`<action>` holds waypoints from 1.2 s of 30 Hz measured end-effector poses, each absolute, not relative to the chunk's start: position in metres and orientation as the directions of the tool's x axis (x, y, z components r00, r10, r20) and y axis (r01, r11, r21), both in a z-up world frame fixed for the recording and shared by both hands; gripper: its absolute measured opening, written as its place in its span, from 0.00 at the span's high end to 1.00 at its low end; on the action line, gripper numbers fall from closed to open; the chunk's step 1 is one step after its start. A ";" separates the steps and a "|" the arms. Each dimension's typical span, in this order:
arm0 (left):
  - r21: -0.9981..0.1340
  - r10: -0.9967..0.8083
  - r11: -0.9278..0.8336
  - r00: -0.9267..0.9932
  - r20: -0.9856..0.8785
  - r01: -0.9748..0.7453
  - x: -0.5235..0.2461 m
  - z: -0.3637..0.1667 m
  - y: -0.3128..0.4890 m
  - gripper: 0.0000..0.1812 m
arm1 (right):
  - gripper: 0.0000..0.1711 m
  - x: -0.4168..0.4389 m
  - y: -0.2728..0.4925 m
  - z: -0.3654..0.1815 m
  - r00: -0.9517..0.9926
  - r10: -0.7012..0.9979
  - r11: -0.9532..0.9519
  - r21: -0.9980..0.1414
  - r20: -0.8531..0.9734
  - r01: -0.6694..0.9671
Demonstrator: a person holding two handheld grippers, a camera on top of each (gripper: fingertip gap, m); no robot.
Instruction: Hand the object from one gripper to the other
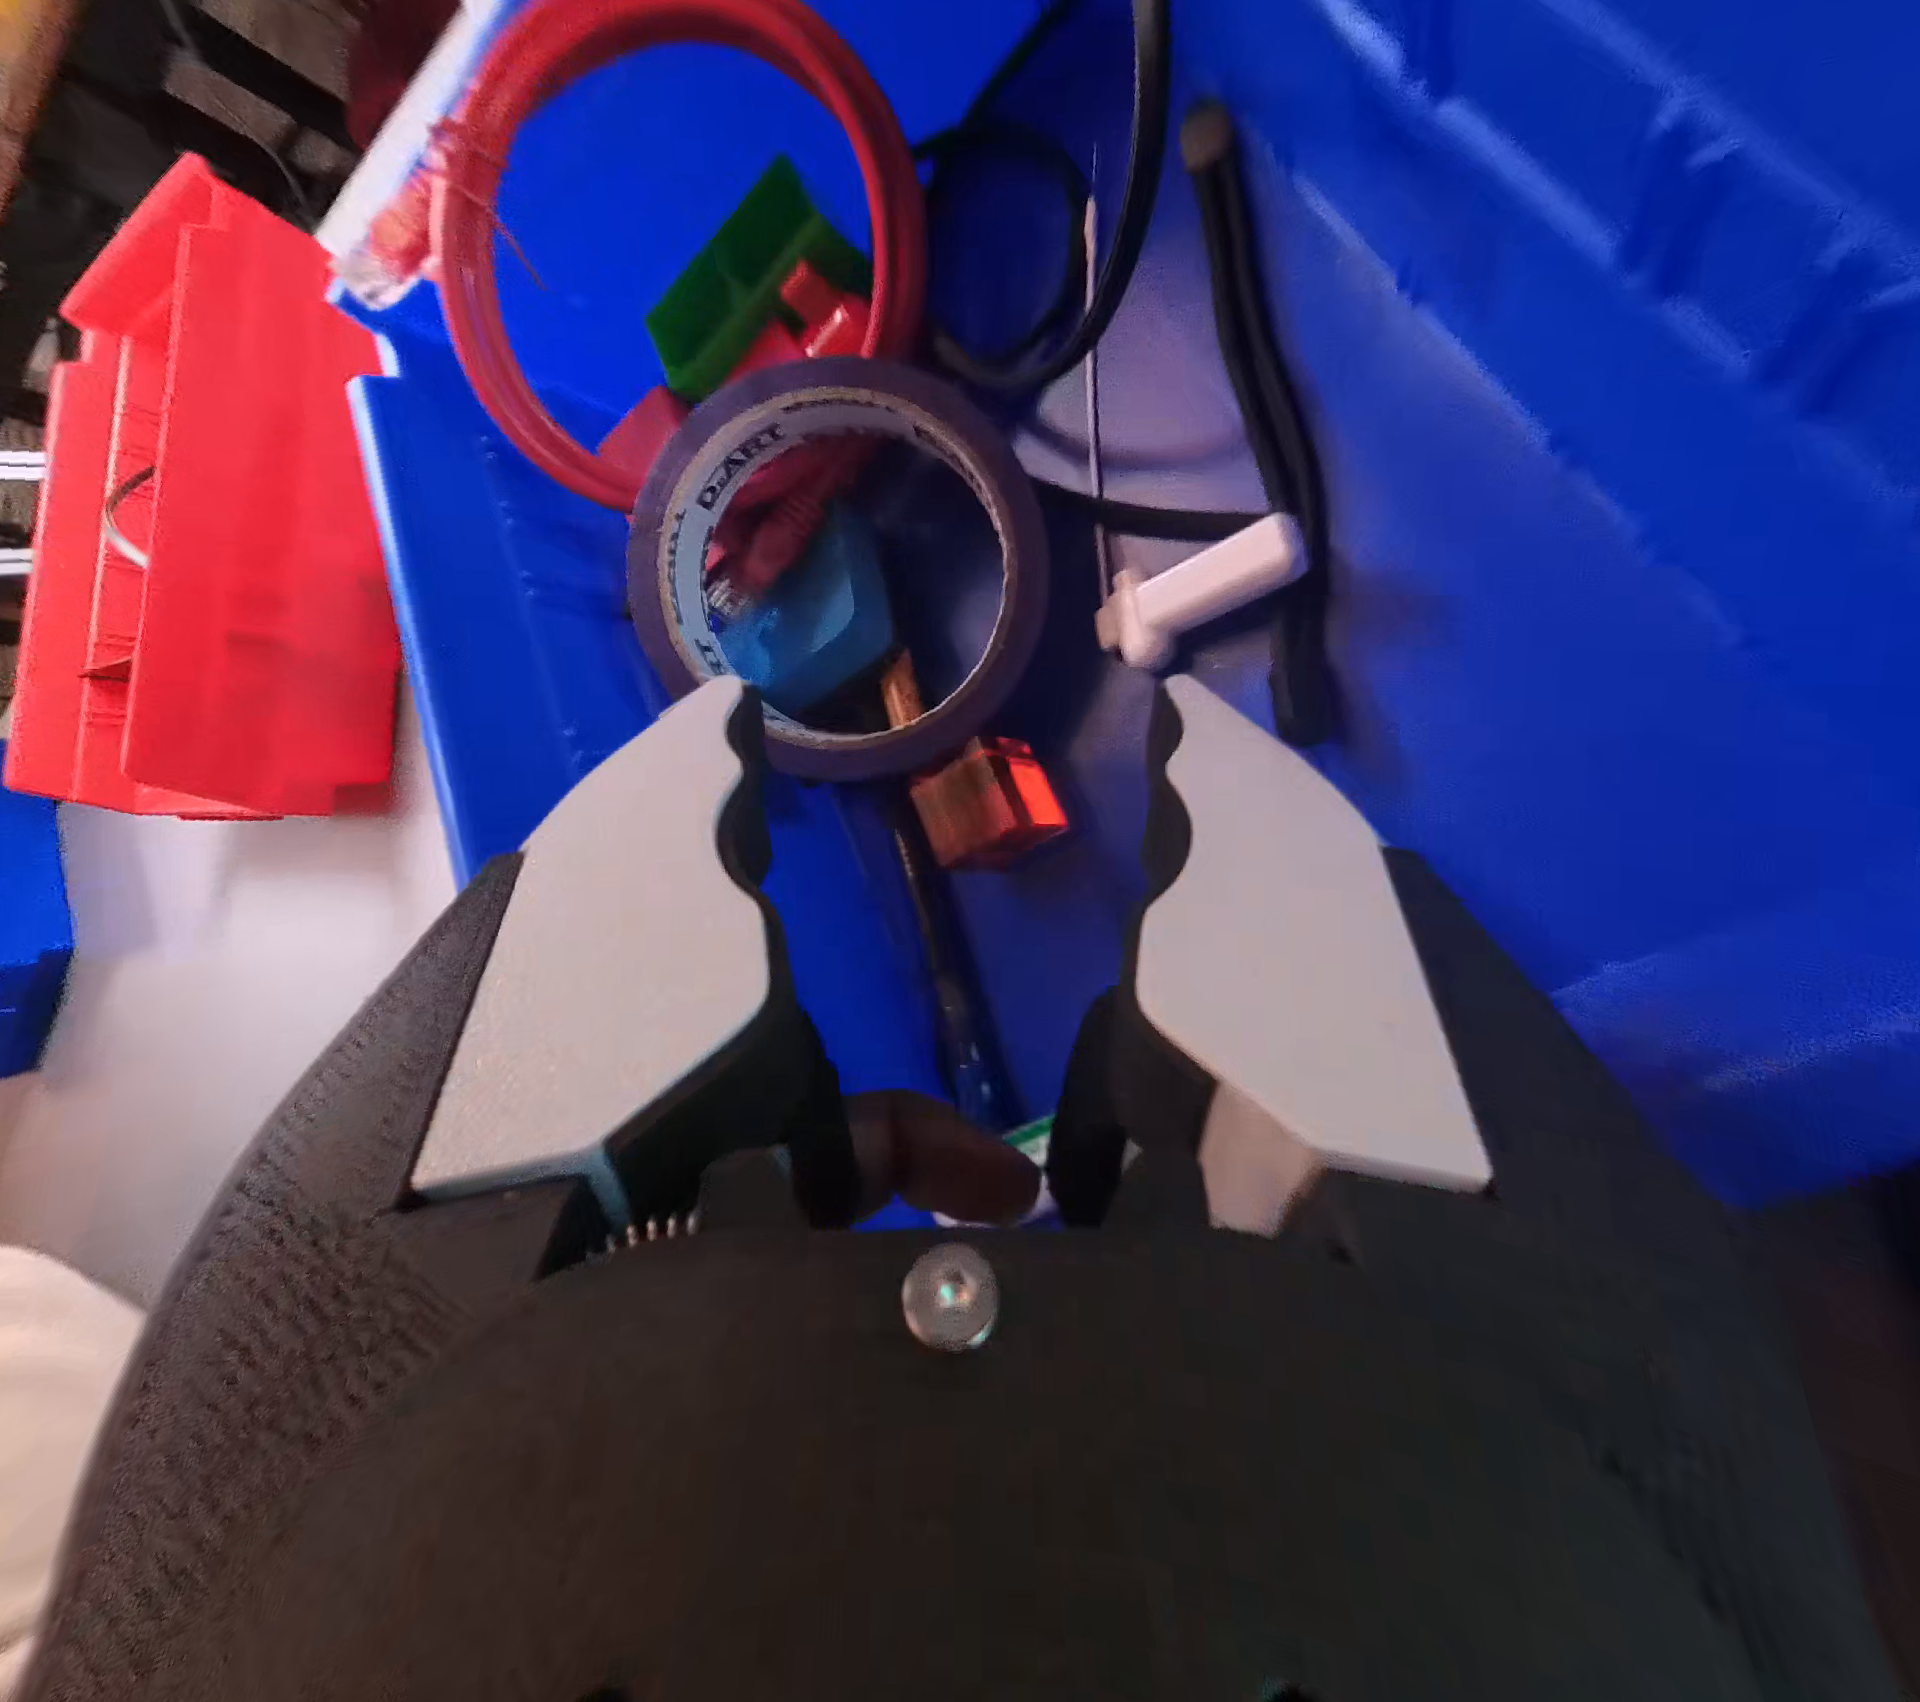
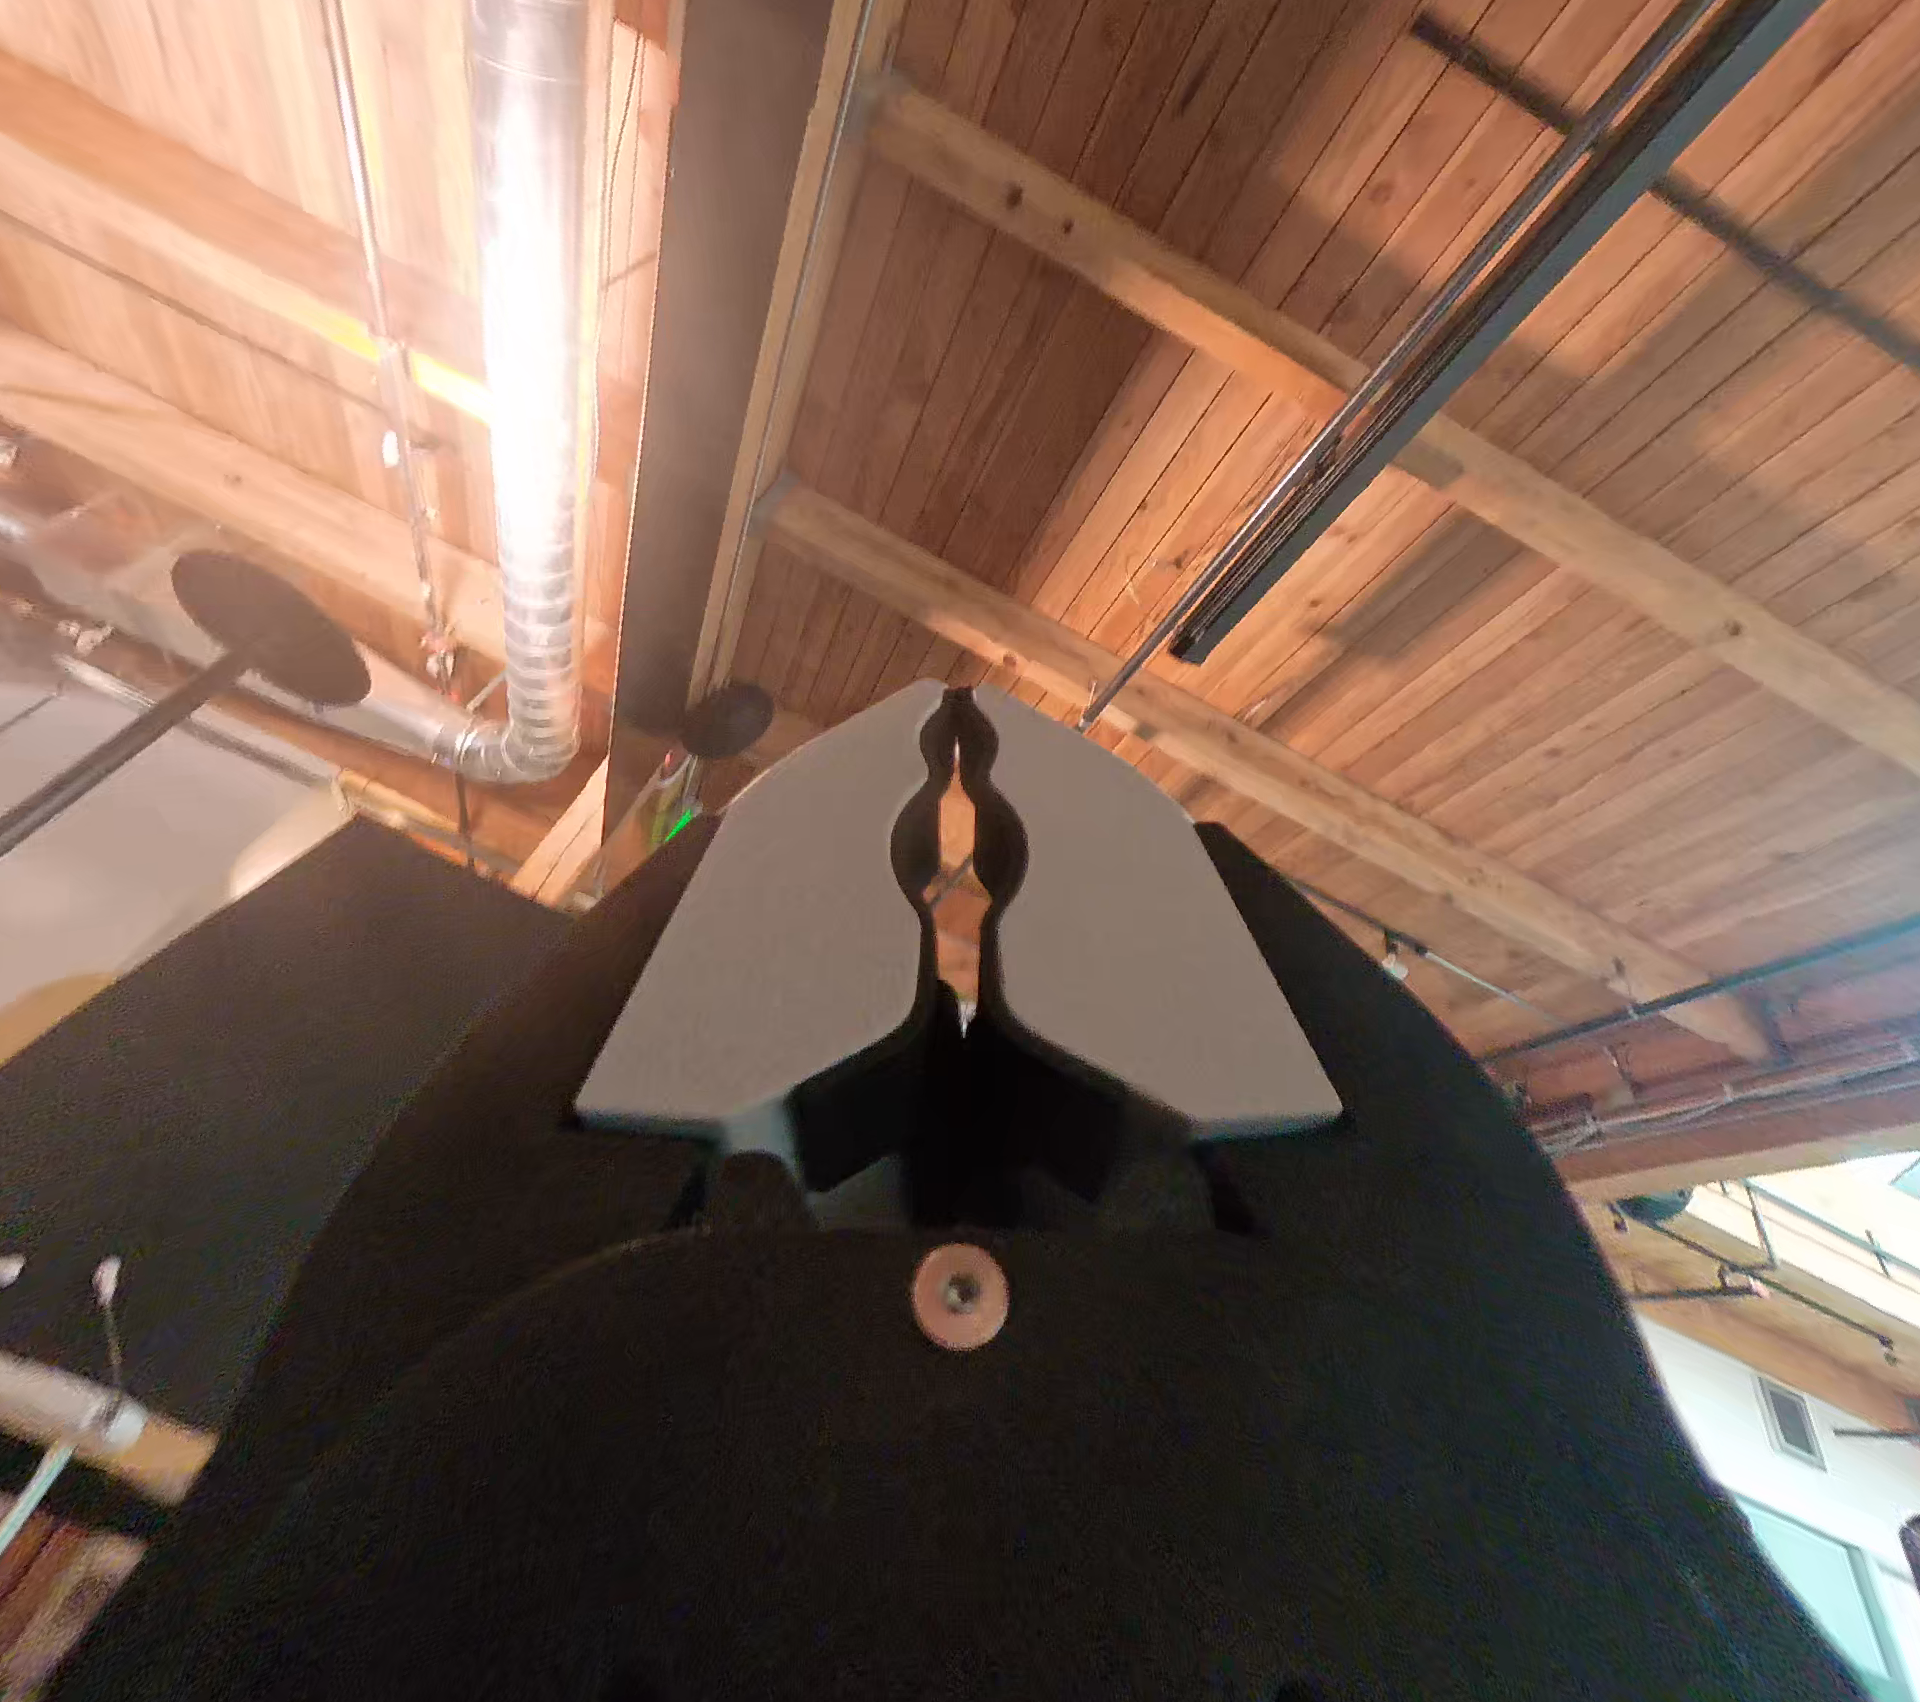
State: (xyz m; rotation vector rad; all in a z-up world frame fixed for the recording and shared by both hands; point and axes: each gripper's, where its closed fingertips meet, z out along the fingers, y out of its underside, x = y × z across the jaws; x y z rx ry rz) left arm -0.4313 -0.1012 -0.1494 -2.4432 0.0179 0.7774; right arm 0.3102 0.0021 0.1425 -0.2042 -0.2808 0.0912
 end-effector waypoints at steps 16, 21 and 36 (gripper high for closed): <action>-0.341 -0.193 -0.871 0.884 -0.425 -0.354 -0.396 -0.205 -0.047 0.94 | 0.83 0.333 -0.023 0.150 0.974 0.166 0.985 -0.080 0.158 -0.154; -0.370 -0.111 -0.866 0.851 -0.513 -0.336 -0.370 -0.205 -0.018 0.95 | 0.84 0.334 -0.025 0.150 0.974 0.166 0.985 -0.069 0.151 -0.157; -0.373 -0.311 -0.757 0.798 -0.516 -0.536 -0.217 -0.207 0.090 0.94 | 0.86 0.337 -0.020 0.153 0.971 0.196 0.979 -0.082 0.137 -0.186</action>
